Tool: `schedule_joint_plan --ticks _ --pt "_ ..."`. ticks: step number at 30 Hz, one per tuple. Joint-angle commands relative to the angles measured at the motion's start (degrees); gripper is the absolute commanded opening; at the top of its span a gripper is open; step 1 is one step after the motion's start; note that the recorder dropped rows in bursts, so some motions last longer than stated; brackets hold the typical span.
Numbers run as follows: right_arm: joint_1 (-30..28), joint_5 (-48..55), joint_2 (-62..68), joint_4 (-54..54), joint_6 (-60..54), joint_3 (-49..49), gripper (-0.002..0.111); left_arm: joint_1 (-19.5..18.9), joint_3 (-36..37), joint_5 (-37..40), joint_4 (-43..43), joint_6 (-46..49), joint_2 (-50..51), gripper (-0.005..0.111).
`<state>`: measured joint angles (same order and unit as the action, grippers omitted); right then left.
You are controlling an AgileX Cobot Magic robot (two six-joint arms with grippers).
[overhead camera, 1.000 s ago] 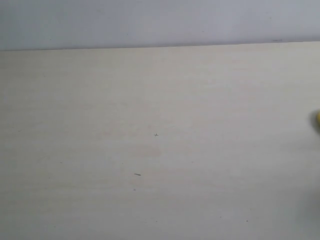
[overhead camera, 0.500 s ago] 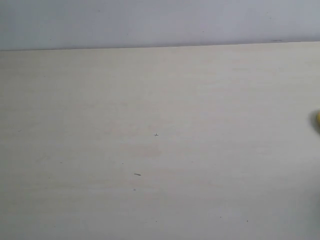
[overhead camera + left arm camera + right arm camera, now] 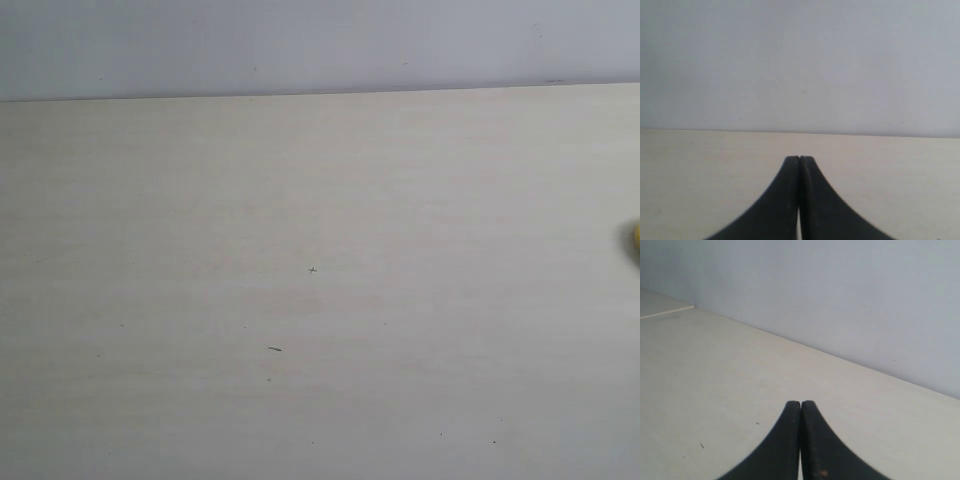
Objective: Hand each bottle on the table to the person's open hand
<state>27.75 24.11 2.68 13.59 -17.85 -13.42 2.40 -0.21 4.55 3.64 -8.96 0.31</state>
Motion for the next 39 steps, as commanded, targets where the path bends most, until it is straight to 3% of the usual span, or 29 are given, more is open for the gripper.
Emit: schedule_joint_plan --ticks 1,10,17,21,29,33,39 --pt "-0.11 -0.13 -0.19 -0.05 0.12 0.19 0.000 -0.15 0.21 0.19 0.37 -0.31 -0.31 0.000" --pt "-0.16 -0.13 -0.19 -0.05 0.12 0.19 0.000 -0.15 0.21 0.19 0.37 -0.31 -0.31 0.000" --pt "-21.01 -1.30 -0.19 3.35 -0.04 0.19 0.000 -0.15 0.21 0.19 0.37 -0.31 -0.31 0.000" --pt "-26.99 -10.41 -0.56 7.99 0.14 1.76 0.000 -0.15 0.21 0.19 0.37 -0.31 -0.31 0.000" --pt "-28.03 -33.26 -0.68 12.39 -1.17 13.42 0.000 -0.15 0.21 0.19 0.37 -0.31 -0.31 0.000" --pt "-28.03 -28.34 -1.11 11.90 -8.63 13.42 0.000 -0.15 0.21 0.19 0.37 -0.31 -0.31 0.000" --pt "-28.03 -27.65 -2.01 12.14 -8.57 13.42 0.000 -0.15 0.21 0.19 0.37 -0.31 -0.31 0.000"
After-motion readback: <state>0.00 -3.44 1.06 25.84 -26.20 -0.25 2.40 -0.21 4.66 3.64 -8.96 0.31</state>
